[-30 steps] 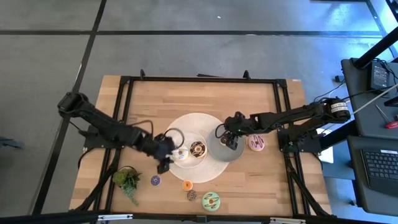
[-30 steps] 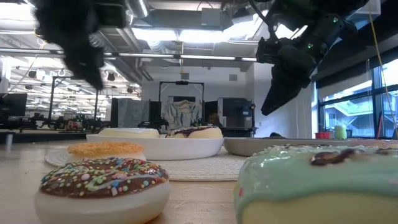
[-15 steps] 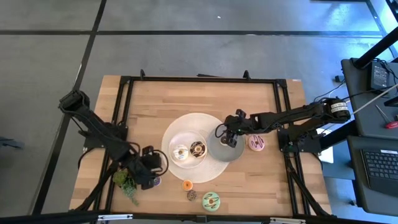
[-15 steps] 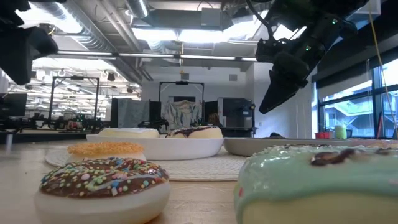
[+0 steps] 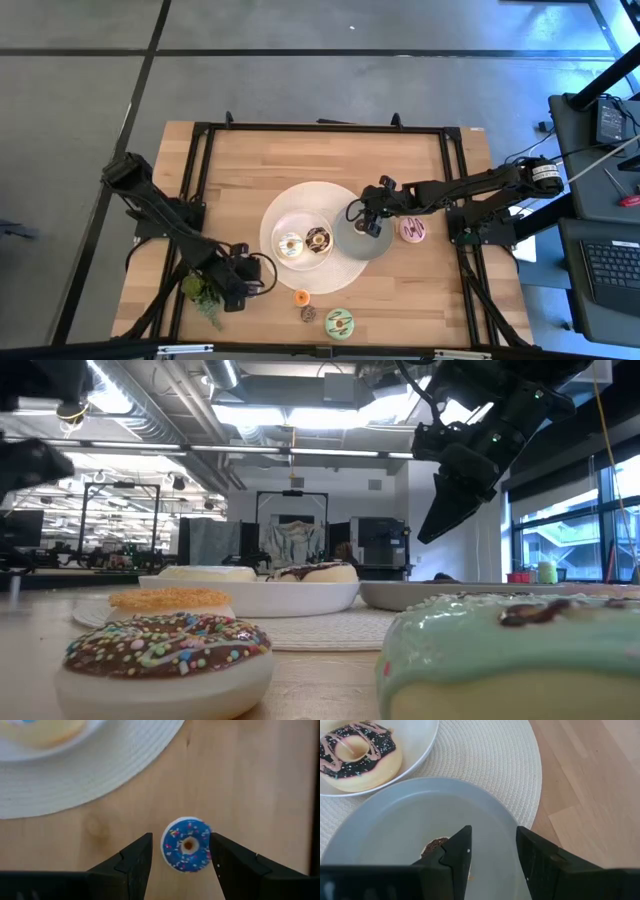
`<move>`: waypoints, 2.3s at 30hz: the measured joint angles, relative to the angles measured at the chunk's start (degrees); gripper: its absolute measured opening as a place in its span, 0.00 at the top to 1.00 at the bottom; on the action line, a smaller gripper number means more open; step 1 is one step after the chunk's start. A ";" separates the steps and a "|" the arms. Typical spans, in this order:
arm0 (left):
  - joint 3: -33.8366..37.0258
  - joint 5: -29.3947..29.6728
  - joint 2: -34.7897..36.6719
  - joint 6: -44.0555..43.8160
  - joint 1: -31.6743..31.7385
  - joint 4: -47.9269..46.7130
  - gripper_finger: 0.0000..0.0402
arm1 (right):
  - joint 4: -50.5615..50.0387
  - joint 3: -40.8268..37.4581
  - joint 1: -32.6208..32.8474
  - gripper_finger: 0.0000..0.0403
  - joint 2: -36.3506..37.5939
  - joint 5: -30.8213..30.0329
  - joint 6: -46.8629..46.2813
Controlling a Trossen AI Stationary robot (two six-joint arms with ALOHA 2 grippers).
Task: Pick & Place donuts
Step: Put the small purple donut on the gray plate
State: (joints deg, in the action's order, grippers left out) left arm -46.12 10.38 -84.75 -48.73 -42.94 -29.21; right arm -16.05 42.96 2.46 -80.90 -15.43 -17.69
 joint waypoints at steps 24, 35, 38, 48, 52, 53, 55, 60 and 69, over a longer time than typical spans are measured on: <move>-0.01 -2.54 -6.37 -10.53 0.07 3.34 0.53 | 0.04 0.00 0.00 0.61 0.00 -0.04 -0.07; -0.01 -2.24 -6.37 -9.80 0.07 3.75 0.55 | 0.04 0.00 0.00 0.61 0.00 -0.04 -0.04; 0.00 -2.56 -6.37 -8.54 0.07 3.76 0.58 | 0.04 -0.01 0.00 0.61 0.00 -0.04 0.00; -0.01 -2.50 -6.37 -5.57 0.07 3.73 0.82 | 0.04 0.00 0.00 0.61 0.00 -0.04 0.20; 0.00 -2.54 -6.37 -5.57 0.07 3.73 0.89 | 0.04 -0.02 0.00 0.61 0.00 -0.04 0.44; 0.01 -2.55 -6.37 -5.57 0.07 3.73 0.90 | 0.07 0.00 0.00 0.61 0.00 -0.04 0.46; 0.01 -2.94 -6.13 -5.55 0.07 3.69 0.93 | 0.84 -0.04 -0.02 0.61 -0.02 -0.04 0.32; -0.01 -1.86 -3.81 -5.55 1.46 3.74 0.96 | 8.30 -0.04 0.00 0.61 -0.02 0.41 0.39; -0.01 14.98 2.13 3.33 7.79 15.43 0.96 | 19.52 -0.04 0.02 0.61 -0.02 2.04 5.73</move>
State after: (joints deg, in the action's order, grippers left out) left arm -46.12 25.36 -82.61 -45.40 -35.14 -13.77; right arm 3.47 42.92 2.48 -80.93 -13.39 -11.96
